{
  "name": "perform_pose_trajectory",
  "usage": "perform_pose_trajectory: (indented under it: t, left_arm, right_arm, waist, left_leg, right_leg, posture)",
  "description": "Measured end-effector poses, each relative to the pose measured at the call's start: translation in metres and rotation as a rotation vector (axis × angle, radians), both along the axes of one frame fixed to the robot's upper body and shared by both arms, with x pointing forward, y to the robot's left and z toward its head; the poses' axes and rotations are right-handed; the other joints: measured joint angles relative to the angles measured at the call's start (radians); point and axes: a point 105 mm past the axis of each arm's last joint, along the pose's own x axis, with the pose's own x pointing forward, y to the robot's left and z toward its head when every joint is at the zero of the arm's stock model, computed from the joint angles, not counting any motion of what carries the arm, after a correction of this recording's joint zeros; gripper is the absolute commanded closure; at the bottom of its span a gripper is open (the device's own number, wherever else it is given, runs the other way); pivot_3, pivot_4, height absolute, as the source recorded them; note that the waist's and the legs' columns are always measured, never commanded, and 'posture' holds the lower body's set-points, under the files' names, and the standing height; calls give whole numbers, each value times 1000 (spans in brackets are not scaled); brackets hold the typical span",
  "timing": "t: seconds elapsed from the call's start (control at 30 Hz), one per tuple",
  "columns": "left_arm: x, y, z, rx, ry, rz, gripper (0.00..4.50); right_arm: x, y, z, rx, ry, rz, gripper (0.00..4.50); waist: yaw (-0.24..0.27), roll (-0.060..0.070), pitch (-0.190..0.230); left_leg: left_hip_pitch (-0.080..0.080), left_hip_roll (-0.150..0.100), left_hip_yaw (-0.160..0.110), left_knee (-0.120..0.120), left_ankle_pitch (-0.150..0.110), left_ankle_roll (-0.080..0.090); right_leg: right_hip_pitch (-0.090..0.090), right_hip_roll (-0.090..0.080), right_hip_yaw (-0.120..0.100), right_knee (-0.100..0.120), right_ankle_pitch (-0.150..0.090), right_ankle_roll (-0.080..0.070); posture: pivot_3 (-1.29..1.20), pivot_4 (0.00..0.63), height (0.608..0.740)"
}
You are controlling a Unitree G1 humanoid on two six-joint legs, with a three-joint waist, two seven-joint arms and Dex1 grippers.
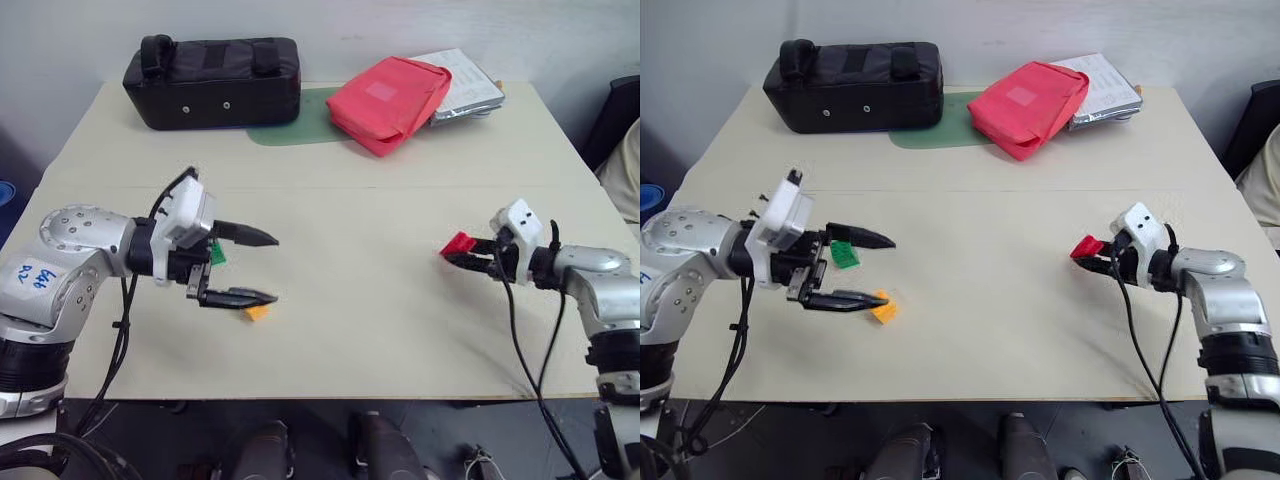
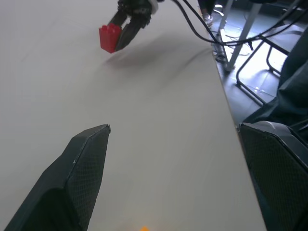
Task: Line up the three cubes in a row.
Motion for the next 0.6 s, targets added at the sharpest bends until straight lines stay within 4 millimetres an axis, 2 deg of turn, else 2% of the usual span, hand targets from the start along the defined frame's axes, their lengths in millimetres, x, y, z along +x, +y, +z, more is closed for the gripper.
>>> perform_pose_trajectory:
  t: [0.1, 0.17, 0.27, 0.37, 0.6]
  left_arm:
    - [-3, -1, -8, 29, -12, -30, 0]
    - [-7, -2, -12, 49, -18, -57, 0]
    - [-16, -3, -21, 89, -12, -109, 0]
    - [-18, -4, -20, 93, -24, -128, 0]
    - [-16, -4, -21, 108, -72, -126, 0]
  right_arm:
    - [-26, 18, 8, -71, -15, 171, 2990]
    - [-48, 33, 0, -106, 11, 287, 2990]
    - [-81, 59, -23, -162, 54, 462, 2990]
    - [-89, 65, -26, -192, 25, 505, 2990]
    - [-91, 69, -37, -225, 25, 507, 2990]
  waist:
    - [1, -1, 0]
    - [3, -1, 0]
    - [3, -1, 0]
    - [4, -1, 0]
    - [5, -1, 0]
  left_leg:
    - [1, 0, -1, 0, 0, 0]
    - [1, 0, -1, 0, 0, 0]
    - [0, 0, -1, 1, 0, 1]
    - [1, -1, -1, 2, -1, 2]
    - [1, 0, -2, 2, -1, 1]
  right_leg:
    - [1, 0, 0, 0, 0, 0]
    - [1, 0, 0, 0, 0, 0]
    - [1, -1, 0, 0, 0, 0]
    - [2, -1, 0, -2, 0, 1]
    - [2, -1, 0, -1, 0, 1]
  posture:
    - [0, 150, 740]
    - [0, 150, 740]
    - [0, 150, 740]
    - [0, 150, 740]
    - [0, 150, 740]
